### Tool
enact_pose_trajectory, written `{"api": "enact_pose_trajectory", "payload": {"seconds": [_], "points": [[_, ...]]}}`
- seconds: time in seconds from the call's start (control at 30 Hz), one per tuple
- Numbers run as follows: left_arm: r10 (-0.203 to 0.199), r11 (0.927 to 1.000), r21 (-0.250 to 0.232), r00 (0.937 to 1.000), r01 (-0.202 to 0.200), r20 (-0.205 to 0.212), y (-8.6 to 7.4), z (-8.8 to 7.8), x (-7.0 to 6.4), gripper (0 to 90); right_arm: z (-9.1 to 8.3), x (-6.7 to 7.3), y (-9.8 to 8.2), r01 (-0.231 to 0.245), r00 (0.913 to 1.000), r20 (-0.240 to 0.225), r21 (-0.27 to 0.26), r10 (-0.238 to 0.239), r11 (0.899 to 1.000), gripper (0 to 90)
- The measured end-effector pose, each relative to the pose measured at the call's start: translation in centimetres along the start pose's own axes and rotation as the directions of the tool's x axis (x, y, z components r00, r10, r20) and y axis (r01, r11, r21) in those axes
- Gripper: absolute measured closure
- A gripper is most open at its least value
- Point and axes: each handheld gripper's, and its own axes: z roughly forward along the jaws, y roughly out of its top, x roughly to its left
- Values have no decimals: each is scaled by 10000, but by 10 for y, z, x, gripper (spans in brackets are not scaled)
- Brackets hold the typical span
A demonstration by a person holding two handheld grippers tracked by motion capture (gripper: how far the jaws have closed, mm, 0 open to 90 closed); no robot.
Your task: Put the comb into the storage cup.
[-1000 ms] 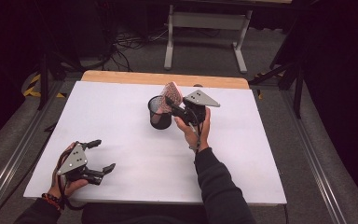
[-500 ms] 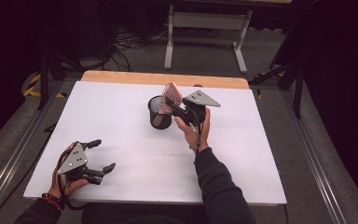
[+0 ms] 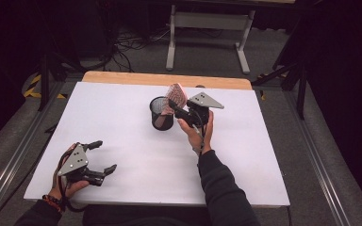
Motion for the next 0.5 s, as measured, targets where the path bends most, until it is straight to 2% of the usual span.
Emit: {"api": "enact_pose_trajectory", "payload": {"seconds": [0.5], "points": [[32,10000,-14,10000,-32,-10,0,-1,0,59,-2,-3,-4,8,9994,337,123,-12,9999,529]]}}
